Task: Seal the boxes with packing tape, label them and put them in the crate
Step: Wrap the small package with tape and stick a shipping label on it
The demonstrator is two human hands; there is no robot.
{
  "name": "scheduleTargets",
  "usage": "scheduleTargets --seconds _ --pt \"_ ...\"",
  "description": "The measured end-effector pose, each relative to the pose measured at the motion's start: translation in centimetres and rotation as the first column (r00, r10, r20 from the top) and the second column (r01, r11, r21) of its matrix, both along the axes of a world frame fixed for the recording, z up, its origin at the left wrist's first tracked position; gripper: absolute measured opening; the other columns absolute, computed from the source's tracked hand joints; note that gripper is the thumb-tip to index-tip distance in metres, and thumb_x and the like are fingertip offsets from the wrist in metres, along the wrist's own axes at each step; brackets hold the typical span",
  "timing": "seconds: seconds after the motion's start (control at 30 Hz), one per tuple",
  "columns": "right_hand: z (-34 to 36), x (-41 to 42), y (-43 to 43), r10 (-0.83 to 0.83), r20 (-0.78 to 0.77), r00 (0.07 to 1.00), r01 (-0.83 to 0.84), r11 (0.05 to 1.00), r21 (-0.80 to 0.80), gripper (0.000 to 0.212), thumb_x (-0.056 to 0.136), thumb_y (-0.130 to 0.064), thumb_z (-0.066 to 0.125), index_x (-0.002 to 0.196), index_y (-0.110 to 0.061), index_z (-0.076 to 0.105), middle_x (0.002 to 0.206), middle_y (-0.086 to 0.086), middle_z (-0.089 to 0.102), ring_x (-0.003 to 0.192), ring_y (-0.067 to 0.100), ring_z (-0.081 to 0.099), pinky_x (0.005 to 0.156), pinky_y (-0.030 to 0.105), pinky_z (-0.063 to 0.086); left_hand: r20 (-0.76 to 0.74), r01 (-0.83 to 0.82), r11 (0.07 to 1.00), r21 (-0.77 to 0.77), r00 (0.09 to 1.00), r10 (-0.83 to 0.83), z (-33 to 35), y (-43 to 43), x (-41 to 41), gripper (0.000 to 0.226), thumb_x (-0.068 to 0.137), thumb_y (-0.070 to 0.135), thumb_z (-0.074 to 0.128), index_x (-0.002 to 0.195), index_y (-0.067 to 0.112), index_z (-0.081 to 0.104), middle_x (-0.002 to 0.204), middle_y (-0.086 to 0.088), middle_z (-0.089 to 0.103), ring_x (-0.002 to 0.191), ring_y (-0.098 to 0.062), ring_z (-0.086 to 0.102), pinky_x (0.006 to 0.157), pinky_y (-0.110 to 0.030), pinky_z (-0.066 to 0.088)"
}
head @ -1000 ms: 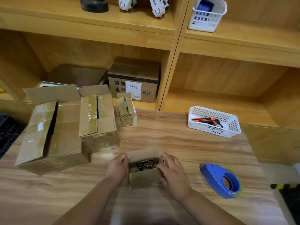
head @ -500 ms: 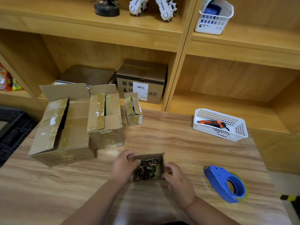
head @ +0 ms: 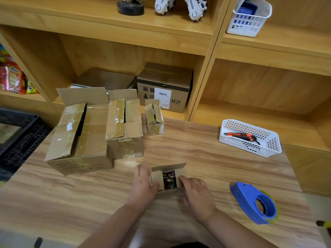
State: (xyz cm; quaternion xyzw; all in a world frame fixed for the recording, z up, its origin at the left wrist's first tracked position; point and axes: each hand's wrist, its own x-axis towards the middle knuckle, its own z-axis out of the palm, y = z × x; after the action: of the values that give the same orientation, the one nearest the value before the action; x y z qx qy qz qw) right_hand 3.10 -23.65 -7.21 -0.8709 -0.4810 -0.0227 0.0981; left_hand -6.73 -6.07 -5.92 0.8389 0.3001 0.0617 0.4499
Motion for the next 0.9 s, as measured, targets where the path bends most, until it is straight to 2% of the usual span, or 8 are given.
scheduleTargets --seconds 0.1,0.2,0.33,0.43,0.5,0.67,0.83,0.9 --pt "0.3 0.3 0.4 -0.086 -0.082 0.993 0.086 0.996 -0.011 0.078 0.041 -0.011 0.076 0.113 -0.014 0.046 0.069 -0.003 0.062 0.062 0.012 0.059 0.062 0.021 0.050 0.041 0.106 0.968 0.226 0.992 -0.118 0.0 0.5 -0.1 0.060 0.086 0.028 0.059 0.141 0.021 0.037 0.133 0.006 0.036 0.122 -0.008 0.024 0.107 -0.022 0.022" --pt "0.0 0.0 -0.1 -0.148 -0.228 0.962 0.161 0.986 0.041 0.077 0.059 -0.005 0.070 0.127 -0.014 0.035 0.107 0.006 0.063 0.080 0.019 0.066 0.069 0.027 0.054 0.088 0.192 0.949 0.252 0.971 -0.220 -0.6 0.6 -0.7 0.060 0.077 0.055 0.043 0.125 0.023 0.057 0.119 0.016 0.050 0.112 0.003 0.024 0.100 -0.023 0.028" --pt "0.4 -0.8 0.2 -0.207 -0.263 0.942 0.222 0.975 0.026 0.085 0.069 -0.006 0.068 0.141 -0.022 0.027 0.139 0.009 0.041 0.080 0.023 0.068 0.062 0.030 0.055 0.118 0.164 0.960 0.228 0.974 -0.194 -1.9 0.7 -1.4 0.061 0.063 0.063 0.051 0.104 0.022 0.068 0.104 0.019 0.055 0.107 0.000 0.037 0.093 -0.022 0.034" --pt "1.2 -0.7 0.7 -0.230 -0.291 0.929 0.231 0.972 -0.029 0.070 0.088 -0.018 0.055 0.148 -0.030 0.020 0.150 -0.002 0.018 0.106 0.017 0.059 0.086 0.027 0.047 0.091 0.173 0.976 0.135 0.978 -0.186 -2.2 0.6 -1.7 0.076 0.055 0.081 0.051 0.096 0.020 0.073 0.102 0.020 0.054 0.103 0.000 0.043 0.090 -0.011 0.032" --pt "0.9 -0.3 0.9 -0.231 -0.359 0.904 0.238 0.971 -0.025 0.064 0.091 -0.020 0.052 0.148 -0.027 0.023 0.148 -0.004 0.020 0.126 0.013 0.043 0.100 0.023 0.036 0.075 0.188 0.976 0.106 0.978 -0.197 -2.6 0.7 -1.9 0.085 0.054 0.088 0.046 0.098 0.020 0.073 0.103 0.020 0.053 0.103 0.002 0.043 0.089 -0.008 0.030" --pt "0.5 0.3 1.9 -0.285 -0.368 0.885 0.303 0.953 -0.011 0.063 0.087 -0.019 0.062 0.144 -0.017 0.034 0.142 -0.001 0.033 0.134 0.016 0.029 0.110 0.020 0.020 0.042 0.178 0.977 0.114 0.982 -0.184 -2.7 0.8 -1.0 0.032 0.073 0.019 0.076 0.104 0.017 0.069 0.107 0.014 0.053 0.121 0.000 0.038 0.096 -0.011 0.026" --pt "0.8 0.5 2.6 -0.452 -0.303 0.839 0.441 0.891 -0.108 0.067 0.088 -0.035 0.061 0.143 -0.016 0.028 0.135 0.000 0.034 0.126 0.017 0.033 0.103 0.026 0.031 0.025 0.124 0.992 0.022 0.992 -0.124 -2.7 0.8 -0.3 0.050 0.068 0.009 0.075 0.115 0.020 0.062 0.105 0.018 0.045 0.108 -0.004 0.045 0.097 -0.016 0.036" --pt "1.0 0.7 2.6 -0.535 -0.364 0.762 0.516 0.842 -0.157 0.065 0.086 -0.040 0.062 0.138 -0.013 0.031 0.130 0.002 0.038 0.121 0.020 0.043 0.093 0.030 0.040 0.024 0.130 0.991 0.041 0.991 -0.131 -2.9 1.0 -0.2 0.047 0.066 0.009 0.077 0.110 0.021 0.064 0.104 0.020 0.041 0.108 -0.007 0.043 0.093 -0.005 0.028"
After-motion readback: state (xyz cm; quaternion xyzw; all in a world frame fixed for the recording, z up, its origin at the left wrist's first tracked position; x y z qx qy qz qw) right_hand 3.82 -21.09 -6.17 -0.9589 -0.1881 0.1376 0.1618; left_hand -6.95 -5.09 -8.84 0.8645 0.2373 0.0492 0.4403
